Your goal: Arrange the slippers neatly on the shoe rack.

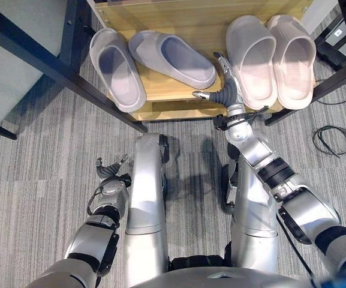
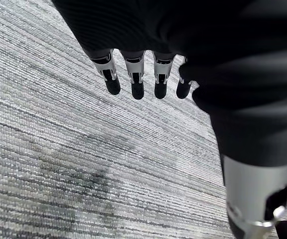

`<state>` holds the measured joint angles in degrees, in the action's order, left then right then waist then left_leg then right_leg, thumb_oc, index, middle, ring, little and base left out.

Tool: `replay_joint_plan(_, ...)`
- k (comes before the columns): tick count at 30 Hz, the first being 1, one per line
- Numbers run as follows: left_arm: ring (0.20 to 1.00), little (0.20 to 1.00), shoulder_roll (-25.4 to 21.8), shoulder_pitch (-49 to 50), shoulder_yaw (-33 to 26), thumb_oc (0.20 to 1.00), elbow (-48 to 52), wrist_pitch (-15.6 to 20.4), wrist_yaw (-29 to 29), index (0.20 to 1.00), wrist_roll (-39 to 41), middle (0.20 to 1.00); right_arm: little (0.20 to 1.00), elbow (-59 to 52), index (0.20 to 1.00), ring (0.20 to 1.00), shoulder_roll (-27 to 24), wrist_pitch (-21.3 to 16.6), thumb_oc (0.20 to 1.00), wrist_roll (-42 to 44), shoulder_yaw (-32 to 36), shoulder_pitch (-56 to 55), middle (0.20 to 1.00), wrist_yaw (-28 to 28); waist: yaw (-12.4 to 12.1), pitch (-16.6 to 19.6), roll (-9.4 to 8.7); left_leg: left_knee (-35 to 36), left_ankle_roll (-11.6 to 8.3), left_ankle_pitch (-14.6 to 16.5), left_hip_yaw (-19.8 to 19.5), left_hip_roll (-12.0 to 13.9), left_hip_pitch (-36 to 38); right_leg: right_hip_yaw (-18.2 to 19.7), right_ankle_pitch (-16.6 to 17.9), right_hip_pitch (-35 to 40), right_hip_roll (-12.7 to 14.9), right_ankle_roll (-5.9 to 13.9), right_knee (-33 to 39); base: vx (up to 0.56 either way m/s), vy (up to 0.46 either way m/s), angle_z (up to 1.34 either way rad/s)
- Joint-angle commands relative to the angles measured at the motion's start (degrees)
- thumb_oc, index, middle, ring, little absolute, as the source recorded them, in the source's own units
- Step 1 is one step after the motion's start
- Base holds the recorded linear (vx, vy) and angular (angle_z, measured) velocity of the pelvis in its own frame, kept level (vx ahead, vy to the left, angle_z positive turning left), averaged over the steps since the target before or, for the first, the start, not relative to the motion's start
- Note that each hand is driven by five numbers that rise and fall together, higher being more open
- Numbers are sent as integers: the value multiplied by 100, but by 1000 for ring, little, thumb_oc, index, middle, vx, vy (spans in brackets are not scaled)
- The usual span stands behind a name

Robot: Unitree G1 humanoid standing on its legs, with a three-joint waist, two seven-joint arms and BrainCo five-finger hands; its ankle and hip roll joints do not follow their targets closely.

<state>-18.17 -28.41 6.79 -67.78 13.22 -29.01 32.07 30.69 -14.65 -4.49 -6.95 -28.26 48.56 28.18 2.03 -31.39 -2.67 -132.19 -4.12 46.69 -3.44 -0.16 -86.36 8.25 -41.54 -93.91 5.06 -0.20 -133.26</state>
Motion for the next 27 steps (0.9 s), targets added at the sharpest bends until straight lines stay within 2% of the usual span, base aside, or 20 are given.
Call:
replay_joint_plan(1, 1000, 1000, -60, -67, 219, 1000, -126, 288, 58, 1000, 71, 1000, 1000, -130, 1000, 1000, -18, -362, 1000, 152, -185, -281, 1000, -35, -419, 159, 39, 385, 242, -399, -650, -455, -360, 873, 141, 400, 10, -465, -531, 0, 0, 0)
replay_joint_plan(8, 1000, 1000, -206, -77, 175, 1000, -184, 253, 202, 1000, 47, 1000, 1000, -63, 1000, 1000, -133, -241, 1000, 81, -388, -214, 1000, -397, -444, 159, 24, 412, 206, -415, -681, -464, -360, 872, 150, 407, 20, -457, -535, 0, 0, 0)
replay_joint_plan(17, 1000, 1000, -105, 513, 59, 1000, 18, 249, 411, 1000, 38, 1000, 1000, -1563, 1000, 1000, -404, -309, 1000, 50, -418, -1060, 1000, -958, -467, 159, -53, 467, 210, -397, -703, -472, -360, 871, 145, 435, 46, -470, -468, 0, 0, 0)
replay_joint_plan(24, 1000, 1000, -7, 793, 67, 1000, 287, 241, 400, 1000, -53, 1000, 1000, -2475, 1000, 1000, -277, -387, 1000, -43, -538, -1517, 1000, -1169, -437, 159, -89, 450, 220, -362, -681, -453, -360, 862, 118, 420, 38, -491, -476, 0, 0, 0)
replay_joint_plan(27, 1000, 1000, 3, 799, 71, 1000, 299, 238, 393, 1000, -50, 1000, 1000, -2431, 1000, 1000, -242, -369, 1000, -156, -595, -1510, 1000, -1158, -430, 159, -85, 452, 217, -356, -683, -452, -360, 861, 114, 425, 32, -493, -474, 0, 0, 0)
